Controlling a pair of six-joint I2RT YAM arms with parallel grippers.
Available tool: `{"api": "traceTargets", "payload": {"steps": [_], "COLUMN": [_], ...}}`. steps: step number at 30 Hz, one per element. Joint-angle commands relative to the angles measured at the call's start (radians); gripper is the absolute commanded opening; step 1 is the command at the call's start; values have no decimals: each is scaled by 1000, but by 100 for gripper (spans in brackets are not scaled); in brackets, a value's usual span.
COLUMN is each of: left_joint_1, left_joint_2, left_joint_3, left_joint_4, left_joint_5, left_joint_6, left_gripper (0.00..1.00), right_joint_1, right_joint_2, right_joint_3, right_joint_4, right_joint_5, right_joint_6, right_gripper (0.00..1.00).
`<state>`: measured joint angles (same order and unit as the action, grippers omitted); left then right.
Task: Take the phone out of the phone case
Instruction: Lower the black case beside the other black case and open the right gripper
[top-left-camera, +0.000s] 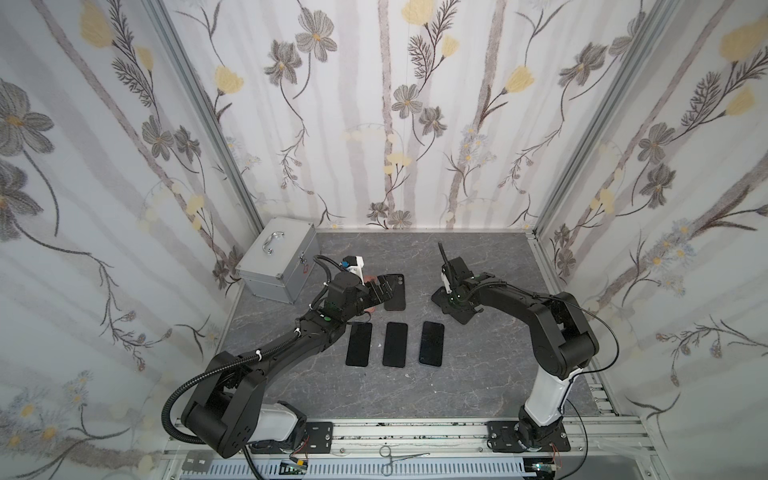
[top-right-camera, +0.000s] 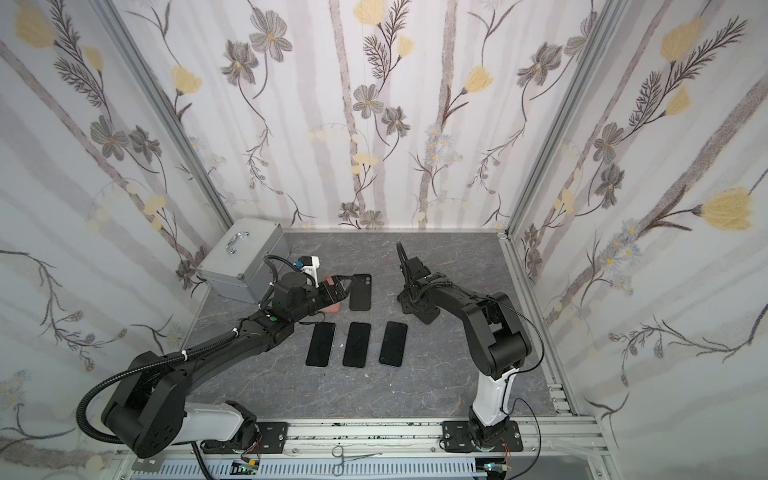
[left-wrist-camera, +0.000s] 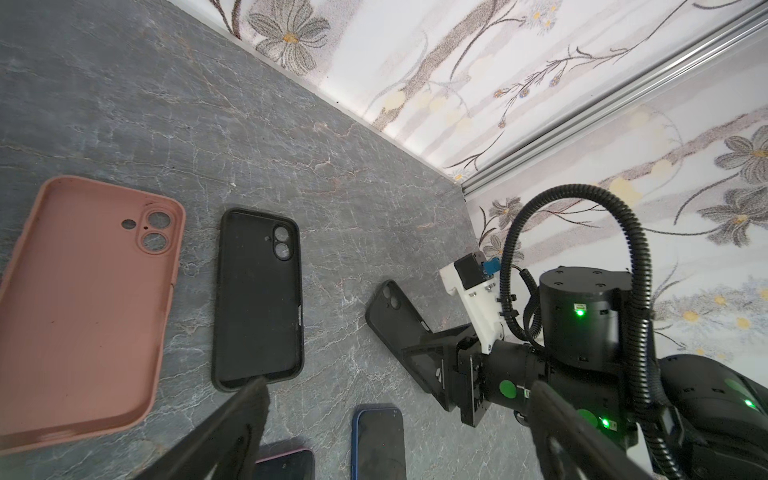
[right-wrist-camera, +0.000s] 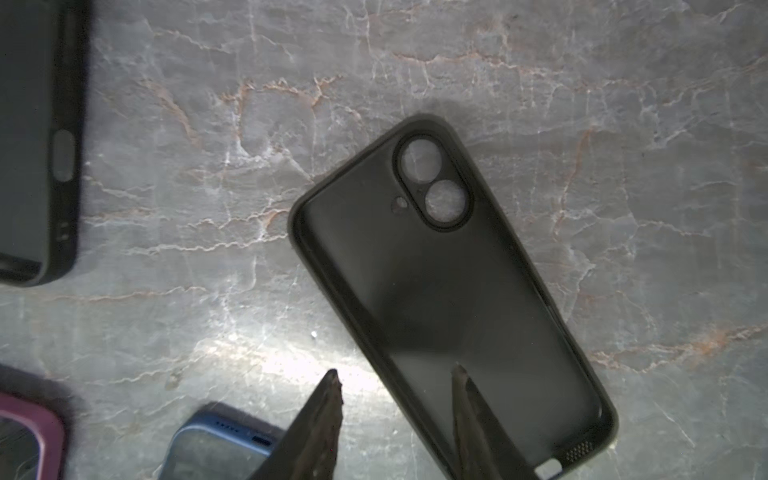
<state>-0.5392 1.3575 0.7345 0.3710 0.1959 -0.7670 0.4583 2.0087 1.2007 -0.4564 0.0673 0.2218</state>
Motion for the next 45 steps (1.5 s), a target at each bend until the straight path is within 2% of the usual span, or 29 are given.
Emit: {"api": "traceTargets", "payload": {"steps": [1, 12, 24, 29, 35, 45], "left_joint_1": [1, 2, 2, -2, -16, -24], "left_joint_2": [-7, 11, 16, 59, 117, 185], "left_joint_3": [-6, -6, -19, -4, 19, 66], "left_joint_4": [46, 52, 51, 4, -56, -87], "left_joint_5": [11, 20, -4, -31, -45, -36], "left_joint_6": [-14, -14, 28, 69, 113, 133], "left_gripper": [100, 100, 100, 100, 100, 100], "right_joint_1": [1, 1, 2, 4, 11, 10], "right_joint_2": [23, 63, 69, 55, 53, 52], "right_joint_3": [14, 21, 30, 49, 69, 105], "right_joint_4": [-10, -27, -40, -43, -49, -75], "right_joint_5": [27, 4, -8, 11, 25, 42], "right_joint_6": [-35, -46, -38, -22, 0, 16], "right_gripper": [44, 39, 24, 12, 4, 7]}}
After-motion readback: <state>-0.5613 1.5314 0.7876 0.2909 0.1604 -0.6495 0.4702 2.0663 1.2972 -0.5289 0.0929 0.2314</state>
